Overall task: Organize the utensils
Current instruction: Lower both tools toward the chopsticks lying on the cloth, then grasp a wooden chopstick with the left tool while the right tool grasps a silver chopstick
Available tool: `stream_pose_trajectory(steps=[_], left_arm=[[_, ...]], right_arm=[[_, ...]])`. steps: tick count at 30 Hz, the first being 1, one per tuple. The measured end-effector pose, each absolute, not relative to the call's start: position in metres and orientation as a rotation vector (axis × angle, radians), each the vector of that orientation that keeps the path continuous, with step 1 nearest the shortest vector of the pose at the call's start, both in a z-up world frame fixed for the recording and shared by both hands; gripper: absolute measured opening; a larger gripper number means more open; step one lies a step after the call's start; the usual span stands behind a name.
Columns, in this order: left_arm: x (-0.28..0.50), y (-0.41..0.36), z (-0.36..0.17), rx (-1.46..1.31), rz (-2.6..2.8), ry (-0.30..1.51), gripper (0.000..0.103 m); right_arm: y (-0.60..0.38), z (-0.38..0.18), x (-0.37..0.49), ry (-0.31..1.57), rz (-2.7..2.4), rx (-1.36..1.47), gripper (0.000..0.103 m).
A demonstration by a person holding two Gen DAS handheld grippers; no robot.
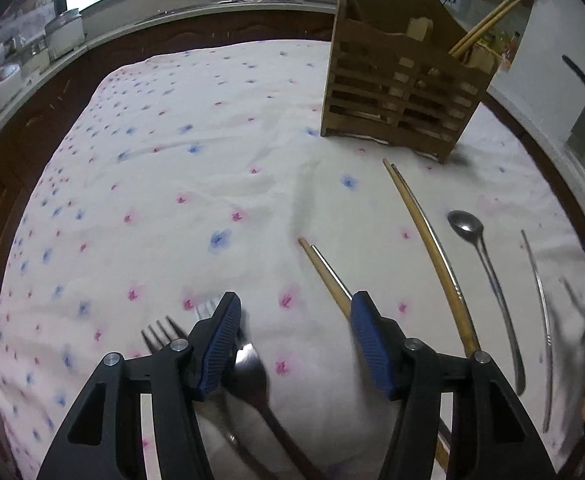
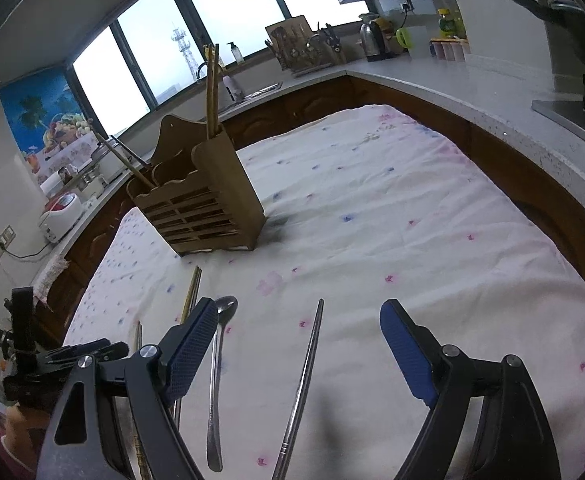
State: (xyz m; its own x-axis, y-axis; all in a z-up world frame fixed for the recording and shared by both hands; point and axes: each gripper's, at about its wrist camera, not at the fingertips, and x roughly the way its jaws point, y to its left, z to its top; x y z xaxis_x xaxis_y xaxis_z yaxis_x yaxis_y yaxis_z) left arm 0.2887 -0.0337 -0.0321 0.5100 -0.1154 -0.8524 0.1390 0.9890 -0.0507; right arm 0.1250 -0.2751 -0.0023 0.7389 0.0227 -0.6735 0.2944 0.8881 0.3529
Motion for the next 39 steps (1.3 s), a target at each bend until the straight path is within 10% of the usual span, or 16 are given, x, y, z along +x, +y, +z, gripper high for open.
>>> stream_pose_trajectory(steps=[8, 13, 33, 39], left_arm=[[0.294, -0.058, -0.036, 0.146, -0.141, 1.024, 0.049], [0.300, -0.084, -0.036, 0.211, -0.219, 1.026, 0.016], [0.278, -0.026, 0.008, -0.067, -0.241, 1.011, 0.019], [0.300, -0.052, 0.017, -0.050, -0.304, 1.010, 0.019]], right_arm=[[-0.282, -0.002, 0.122, 0.716, -0.169, 0.484, 0.085], [-0.282, -0.006, 0.124, 0.730, -0.160, 0.499, 0.085], [-0.279, -0.011, 0.127, 0.742, -0.156, 0.476, 0.084], [-0.269, -0.030, 0.144, 0.833, -0.148, 0.448, 0.049]])
